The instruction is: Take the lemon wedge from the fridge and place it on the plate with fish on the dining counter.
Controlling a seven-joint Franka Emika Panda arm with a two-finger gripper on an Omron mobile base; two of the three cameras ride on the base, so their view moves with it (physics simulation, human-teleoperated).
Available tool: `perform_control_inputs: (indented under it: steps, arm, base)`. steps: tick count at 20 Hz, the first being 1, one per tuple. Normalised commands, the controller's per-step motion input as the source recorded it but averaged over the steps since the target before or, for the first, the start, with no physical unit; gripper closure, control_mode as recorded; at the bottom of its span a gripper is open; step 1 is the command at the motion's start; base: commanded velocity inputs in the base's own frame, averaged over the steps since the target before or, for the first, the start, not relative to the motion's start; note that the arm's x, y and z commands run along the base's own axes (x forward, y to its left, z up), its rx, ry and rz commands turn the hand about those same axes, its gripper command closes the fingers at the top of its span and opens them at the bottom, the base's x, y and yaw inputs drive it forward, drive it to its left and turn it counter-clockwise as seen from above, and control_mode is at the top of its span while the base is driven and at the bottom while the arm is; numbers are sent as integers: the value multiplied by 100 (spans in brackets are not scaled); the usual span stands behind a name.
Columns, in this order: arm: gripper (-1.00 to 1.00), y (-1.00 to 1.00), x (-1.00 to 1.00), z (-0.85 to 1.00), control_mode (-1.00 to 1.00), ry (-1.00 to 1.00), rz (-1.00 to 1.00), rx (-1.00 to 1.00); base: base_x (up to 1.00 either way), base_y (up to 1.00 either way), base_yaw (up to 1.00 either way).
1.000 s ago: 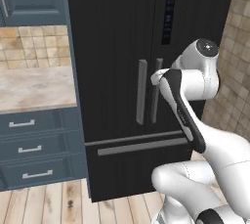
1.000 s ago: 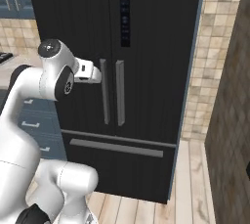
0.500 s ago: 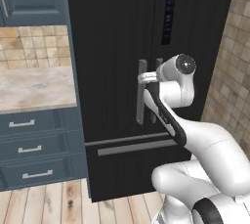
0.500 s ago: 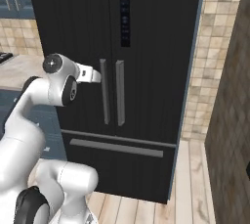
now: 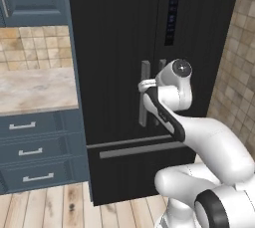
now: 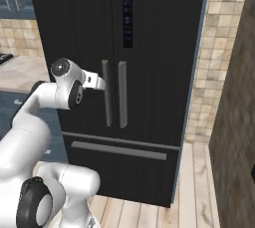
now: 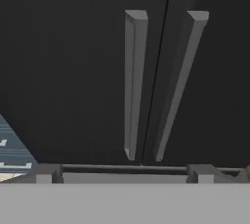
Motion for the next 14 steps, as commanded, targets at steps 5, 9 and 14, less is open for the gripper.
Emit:
perform_control_inputs:
  steps: [5, 9, 14]
  arm:
    - [-100, 0, 2, -32, -100, 7, 0, 0]
    - [-100, -2, 11, -5, -100, -1, 0, -1]
    - [-100, -23, 36, -7, -100, -9, 0, -2]
  base:
    - [0, 0, 0]
    - [0, 0, 0]
    - [0, 0, 0]
